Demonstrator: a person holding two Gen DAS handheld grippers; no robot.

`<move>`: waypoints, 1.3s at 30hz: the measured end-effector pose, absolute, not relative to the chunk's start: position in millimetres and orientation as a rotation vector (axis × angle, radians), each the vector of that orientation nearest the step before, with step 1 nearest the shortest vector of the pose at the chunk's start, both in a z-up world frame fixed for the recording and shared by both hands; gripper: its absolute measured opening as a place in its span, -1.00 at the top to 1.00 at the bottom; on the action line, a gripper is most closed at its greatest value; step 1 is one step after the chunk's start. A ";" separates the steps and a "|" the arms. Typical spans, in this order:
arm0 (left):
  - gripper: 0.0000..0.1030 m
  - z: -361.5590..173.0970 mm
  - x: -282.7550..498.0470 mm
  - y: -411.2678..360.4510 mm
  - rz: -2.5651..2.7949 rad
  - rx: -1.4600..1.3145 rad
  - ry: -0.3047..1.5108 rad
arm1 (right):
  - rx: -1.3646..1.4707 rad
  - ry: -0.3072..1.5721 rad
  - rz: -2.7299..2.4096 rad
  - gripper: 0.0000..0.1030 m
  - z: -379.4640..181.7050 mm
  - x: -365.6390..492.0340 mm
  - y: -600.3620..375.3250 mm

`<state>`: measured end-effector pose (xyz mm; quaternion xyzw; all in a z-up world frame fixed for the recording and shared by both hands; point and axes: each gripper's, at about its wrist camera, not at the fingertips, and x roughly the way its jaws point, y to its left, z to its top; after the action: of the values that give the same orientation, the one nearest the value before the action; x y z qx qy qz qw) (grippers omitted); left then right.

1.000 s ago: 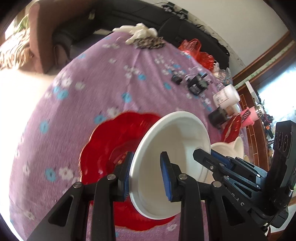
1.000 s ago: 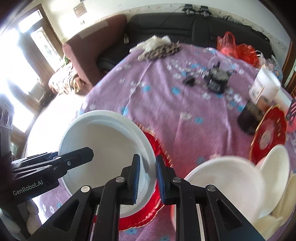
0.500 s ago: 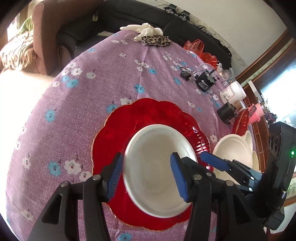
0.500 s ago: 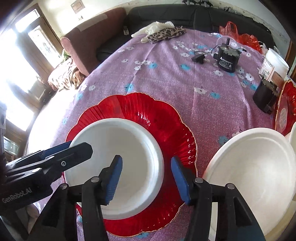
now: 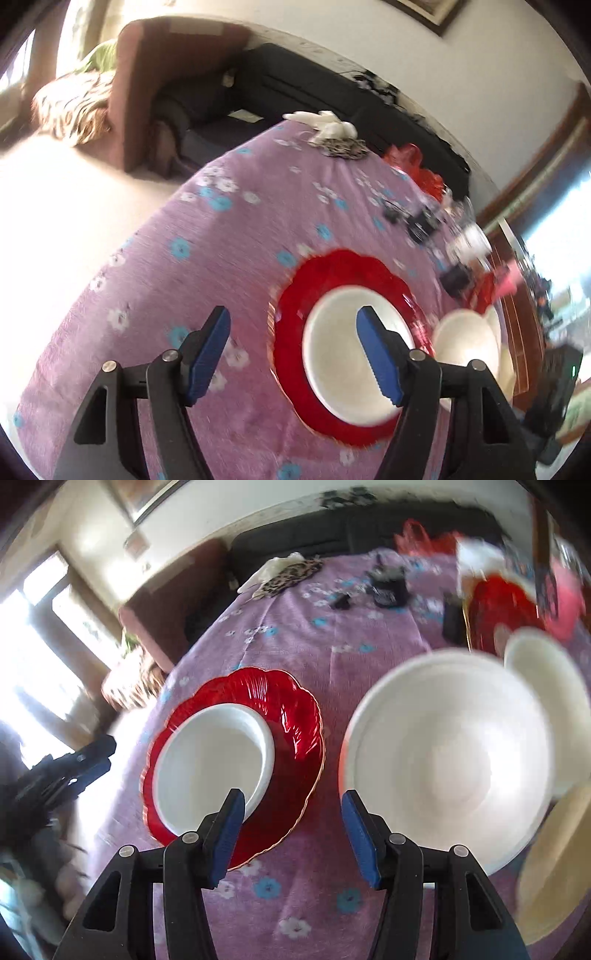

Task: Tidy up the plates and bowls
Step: 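Lower the white bowl onto the red scalloped plate and open both grippers, then move the right gripper to the cream bowl and grasp its rim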

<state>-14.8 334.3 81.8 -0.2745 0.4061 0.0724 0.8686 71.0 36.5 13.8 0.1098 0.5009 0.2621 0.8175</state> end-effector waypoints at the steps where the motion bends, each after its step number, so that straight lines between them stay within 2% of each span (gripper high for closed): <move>1: -0.36 76.7 -7.8 339.0 0.141 -0.594 0.860 | 0.260 1.082 0.568 -0.03 9.0 73.0 36.8; 2: -0.36 72.3 -3.4 342.5 0.136 -0.603 0.875 | 0.274 1.093 0.571 0.09 5.6 74.1 38.1; 5: -0.36 50.3 15.1 344.3 0.125 -0.598 0.968 | 0.319 1.129 0.553 0.26 -8.7 81.4 40.9; 6: -0.36 42.5 19.7 342.6 0.125 -0.588 1.004 | 0.333 1.139 0.549 0.39 -12.6 84.0 41.6; 7: -0.27 34.7 24.6 340.8 0.126 -0.581 1.038 | 0.349 1.147 0.545 0.47 -16.8 87.4 41.6; 8: -0.17 29.8 26.6 341.0 0.128 -0.590 1.054 | 0.366 1.153 0.541 0.54 -19.5 89.5 41.9; 9: 0.11 22.7 30.1 343.0 0.126 -0.612 1.081 | 0.380 1.156 0.536 0.59 -22.0 91.9 42.0; 10: 0.48 17.4 30.7 344.4 0.121 -0.625 1.094 | 0.385 1.158 0.525 0.66 -24.1 93.7 41.2; 12: 0.70 10.4 32.8 345.1 0.085 -0.649 1.105 | 0.383 1.158 0.525 0.76 -26.1 94.7 42.9; 15: 0.84 12.2 29.5 338.0 0.077 -0.595 1.108 | 0.357 1.160 0.540 0.75 -25.0 91.6 47.3; 27: 0.83 21.0 -29.6 341.6 0.115 -0.551 1.094 | 0.290 1.176 0.634 0.75 -29.4 48.1 55.2; 29: 0.83 21.1 -36.0 337.7 0.120 -0.527 1.094 | 0.290 1.170 0.644 0.69 -29.6 45.6 54.3; 32: 0.73 28.2 -42.6 338.3 0.137 -0.518 1.058 | 0.343 1.155 0.646 0.68 -26.0 46.1 43.2; 33: 0.66 34.8 -47.8 338.7 0.159 -0.508 1.031 | 0.354 1.132 0.643 0.64 -20.7 42.4 36.4; 35: 0.45 58.0 -64.8 333.7 0.213 -0.461 0.946 | 0.348 1.072 0.625 0.27 -5.8 34.0 17.4; 37: 0.15 82.1 -82.2 322.4 0.227 -0.424 0.852 | 0.342 1.001 0.584 0.02 9.7 22.0 -12.7; 38: 0.06 94.6 -90.7 314.5 0.225 -0.403 0.801 | 0.336 0.968 0.558 0.00 16.2 15.6 -29.2; 39: -0.13 112.8 -103.5 299.9 0.222 -0.362 0.727 | 0.322 0.936 0.523 0.00 22.4 8.6 -47.8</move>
<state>-103.5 299.9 112.8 -0.1759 0.3527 0.1078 0.9127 8.6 -47.8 22.4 0.1526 0.4440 0.2482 0.8473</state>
